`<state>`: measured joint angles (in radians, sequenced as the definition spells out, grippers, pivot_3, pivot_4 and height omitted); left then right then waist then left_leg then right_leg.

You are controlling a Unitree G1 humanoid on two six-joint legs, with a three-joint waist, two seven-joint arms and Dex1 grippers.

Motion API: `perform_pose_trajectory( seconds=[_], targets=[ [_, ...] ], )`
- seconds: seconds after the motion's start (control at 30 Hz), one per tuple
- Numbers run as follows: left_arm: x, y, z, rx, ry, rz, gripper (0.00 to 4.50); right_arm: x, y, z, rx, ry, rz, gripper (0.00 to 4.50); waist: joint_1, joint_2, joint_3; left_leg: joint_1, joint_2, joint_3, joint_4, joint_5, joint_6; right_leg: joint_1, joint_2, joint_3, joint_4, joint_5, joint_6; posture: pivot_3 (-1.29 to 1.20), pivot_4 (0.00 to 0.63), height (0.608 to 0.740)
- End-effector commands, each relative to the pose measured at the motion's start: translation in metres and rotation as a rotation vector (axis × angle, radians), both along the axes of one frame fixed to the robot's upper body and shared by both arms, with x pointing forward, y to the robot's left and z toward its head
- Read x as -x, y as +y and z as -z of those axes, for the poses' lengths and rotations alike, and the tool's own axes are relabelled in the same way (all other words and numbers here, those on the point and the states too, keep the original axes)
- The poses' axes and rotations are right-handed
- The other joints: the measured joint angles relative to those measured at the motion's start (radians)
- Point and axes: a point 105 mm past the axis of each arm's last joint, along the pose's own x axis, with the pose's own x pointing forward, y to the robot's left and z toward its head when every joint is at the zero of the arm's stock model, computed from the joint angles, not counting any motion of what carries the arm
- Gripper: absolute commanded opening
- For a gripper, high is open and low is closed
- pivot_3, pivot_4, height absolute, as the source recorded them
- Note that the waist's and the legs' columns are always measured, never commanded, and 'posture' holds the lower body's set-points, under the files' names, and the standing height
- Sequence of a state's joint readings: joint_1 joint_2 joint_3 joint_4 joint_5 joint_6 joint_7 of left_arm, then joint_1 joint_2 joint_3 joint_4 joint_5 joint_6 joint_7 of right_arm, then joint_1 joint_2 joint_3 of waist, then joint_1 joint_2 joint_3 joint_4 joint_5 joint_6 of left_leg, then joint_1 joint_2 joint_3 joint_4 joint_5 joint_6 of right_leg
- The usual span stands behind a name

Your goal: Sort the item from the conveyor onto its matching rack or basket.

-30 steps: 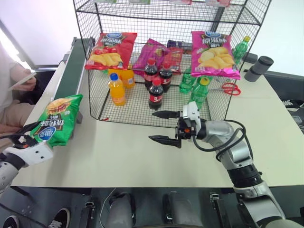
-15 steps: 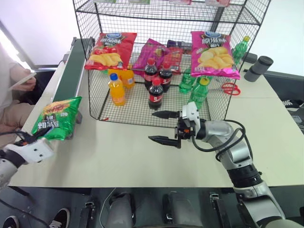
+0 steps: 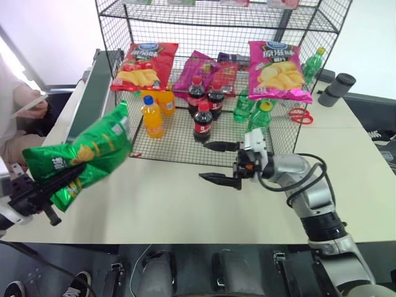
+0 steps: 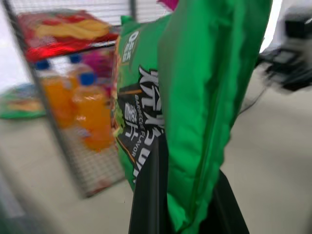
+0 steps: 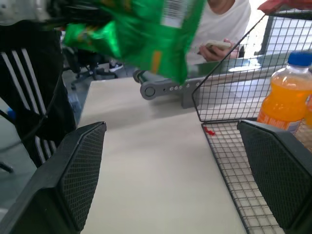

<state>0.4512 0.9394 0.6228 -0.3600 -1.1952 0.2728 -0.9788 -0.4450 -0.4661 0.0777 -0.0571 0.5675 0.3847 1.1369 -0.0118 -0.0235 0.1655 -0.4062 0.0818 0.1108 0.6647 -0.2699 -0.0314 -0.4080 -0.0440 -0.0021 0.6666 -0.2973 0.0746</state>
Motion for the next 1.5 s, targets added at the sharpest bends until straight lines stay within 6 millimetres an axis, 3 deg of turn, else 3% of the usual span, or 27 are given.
perform_pose_trajectory(
  seconds=[0.03, 0.23, 0.37, 0.6, 0.83, 1.27, 1.37, 1.5],
  targets=[
    [0.008, -0.03, -0.008, 0.241, 0.13, 0.22, 0.04, 0.02, -0.013, -0.02, -0.076, 0.132, -0.093, 4.5, 0.003, 0.0, 0.0, 0.0, 0.0, -0.001, 0.0, 0.0, 0.0, 0.0, 0.0, 0.0, 0.0, 0.0, 0.0, 0.0, 0.15, 0.74],
    [-0.007, -0.066, -0.003, 0.556, 0.329, 0.522, 0.04, 0.038, -0.029, -0.016, -0.067, 0.325, -0.138, 4.5, -0.002, 0.0, 0.0, 0.001, -0.002, -0.003, 0.0, 0.0, 0.0, 0.001, 0.001, 0.0, 0.0, 0.0, 0.0, 0.0, 0.15, 0.74],
    [-0.021, -0.079, -0.004, 0.627, 0.406, 0.655, 0.04, 0.047, -0.038, -0.018, -0.063, 0.39, -0.142, 4.5, -0.004, 0.0, 0.0, 0.0, -0.003, -0.004, 0.0, 0.0, 0.0, 0.001, 0.002, 0.0, 0.0, 0.0, 0.0, 0.0, 0.15, 0.74],
    [-0.028, -0.102, 0.0, 0.593, 0.477, 0.791, 0.04, 0.059, -0.033, -0.033, -0.152, 0.472, -0.192, 4.5, -0.001, 0.0, 0.0, -0.001, -0.003, -0.005, 0.0, 0.0, 0.0, 0.0, 0.003, 0.001, -0.001, 0.0, 0.0, 0.0, 0.15, 0.74],
    [-0.038, -0.108, 0.002, 0.545, 0.475, 0.823, 0.04, 0.068, -0.022, -0.041, -0.189, 0.567, -0.269, 4.5, -0.002, 0.0, 0.0, -0.001, -0.004, -0.005, 0.0, 0.0, 0.0, 0.0, 0.003, 0.001, -0.001, 0.0, 0.0, 0.0, 0.15, 0.74],
    [-0.034, -0.116, 0.011, 0.492, 0.437, 0.827, 0.04, 0.077, -0.006, -0.018, -0.097, 0.69, -0.288, 4.5, -0.001, 0.0, 0.0, -0.002, -0.003, -0.006, 0.0, 0.0, 0.0, 0.0, 0.003, 0.001, -0.001, 0.0, 0.0, 0.0, 0.15, 0.74],
    [-0.034, -0.116, 0.013, 0.476, 0.427, 0.815, 0.0, 0.07, -0.006, -0.016, -0.093, 0.682, -0.253, 3.57, -0.002, 0.0, 0.0, -0.002, -0.003, -0.006, 0.0, 0.0, 0.0, 0.0, 0.003, 0.001, -0.001, 0.0, 0.0, 0.0, 0.15, 0.74],
    [-0.035, -0.115, 0.014, 0.472, 0.422, 0.806, 0.0, 0.069, -0.004, -0.019, -0.104, 0.677, -0.259, 1.61, -0.001, 0.0, 0.0, -0.002, -0.003, -0.006, 0.0, 0.0, 0.0, 0.0, 0.003, 0.001, -0.001, 0.0, 0.0, 0.0, 0.15, 0.74]
  ],
)
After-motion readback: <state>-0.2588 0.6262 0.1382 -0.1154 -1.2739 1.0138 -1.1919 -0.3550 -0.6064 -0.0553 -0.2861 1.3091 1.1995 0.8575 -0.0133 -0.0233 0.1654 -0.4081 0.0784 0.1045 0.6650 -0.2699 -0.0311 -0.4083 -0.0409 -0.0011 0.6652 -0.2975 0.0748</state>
